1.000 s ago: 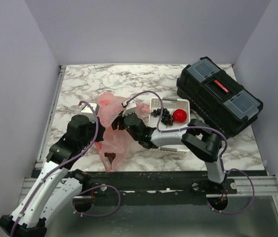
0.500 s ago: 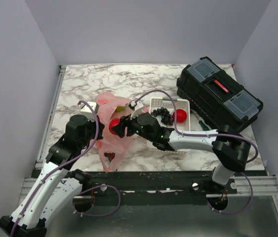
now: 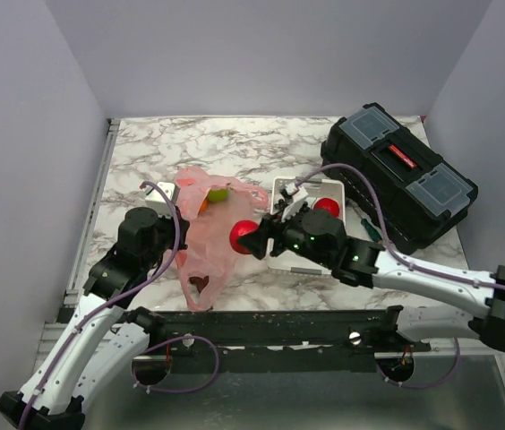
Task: Take the fake fruits out of the plastic bag
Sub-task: Place the fake fruit in the bin.
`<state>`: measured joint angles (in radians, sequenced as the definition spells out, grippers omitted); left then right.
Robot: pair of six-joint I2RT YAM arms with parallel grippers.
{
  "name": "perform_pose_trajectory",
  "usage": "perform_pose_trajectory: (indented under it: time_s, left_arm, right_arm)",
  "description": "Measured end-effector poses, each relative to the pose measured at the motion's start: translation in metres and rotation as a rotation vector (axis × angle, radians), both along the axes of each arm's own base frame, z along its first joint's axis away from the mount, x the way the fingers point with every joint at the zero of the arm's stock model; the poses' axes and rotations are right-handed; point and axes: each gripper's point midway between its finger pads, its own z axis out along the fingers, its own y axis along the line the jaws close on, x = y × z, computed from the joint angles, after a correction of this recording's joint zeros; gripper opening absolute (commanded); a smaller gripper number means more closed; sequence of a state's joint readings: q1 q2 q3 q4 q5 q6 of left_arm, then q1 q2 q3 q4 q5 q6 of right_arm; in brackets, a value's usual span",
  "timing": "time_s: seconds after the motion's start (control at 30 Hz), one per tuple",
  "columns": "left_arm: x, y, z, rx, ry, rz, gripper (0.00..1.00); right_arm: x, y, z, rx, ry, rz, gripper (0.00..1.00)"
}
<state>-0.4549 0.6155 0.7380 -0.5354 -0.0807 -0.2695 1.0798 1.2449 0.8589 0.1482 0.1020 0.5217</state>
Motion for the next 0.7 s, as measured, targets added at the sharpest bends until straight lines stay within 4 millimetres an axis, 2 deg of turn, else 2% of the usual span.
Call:
perform_pose_trajectory:
  time_s: [0.13,0.3,0.33,0.43,0.53,0.63,0.7]
  left_arm:
    - [0.001,0.001,0.000,0.001,-0.006,0.006,0.00]
    - [0.002,0.003,0.002,0.002,-0.025,0.017,0.00]
    - [0.002,0.004,0.003,0.001,-0.029,0.017,0.00]
    - [0.002,0.004,0.005,-0.001,-0.040,0.016,0.00]
    - [0.002,0.004,0.007,-0.003,-0.049,0.015,0.00]
    - [0.002,0.004,0.007,-0.003,-0.049,0.015,0.00]
    - [0.002,0.004,0.008,-0.004,-0.053,0.015,0.00]
  right_arm:
    - [0.001,-0.053,0.014,-0.015,-0.036,-0.138,0.01]
    - [0.012,-0.119,0.005,-0.089,-0.055,-0.365,0.01]
    - [0.016,-0.128,0.001,-0.109,-0.051,-0.401,0.01]
    - [0.037,-0.153,-0.021,-0.201,-0.011,-0.521,0.01]
    - [0.063,-0.172,-0.054,-0.301,0.067,-0.606,0.01]
    - [0.079,-0.178,-0.087,-0.371,0.169,-0.625,0.01]
    - [0.088,-0.173,-0.106,-0.392,0.253,-0.605,0.01]
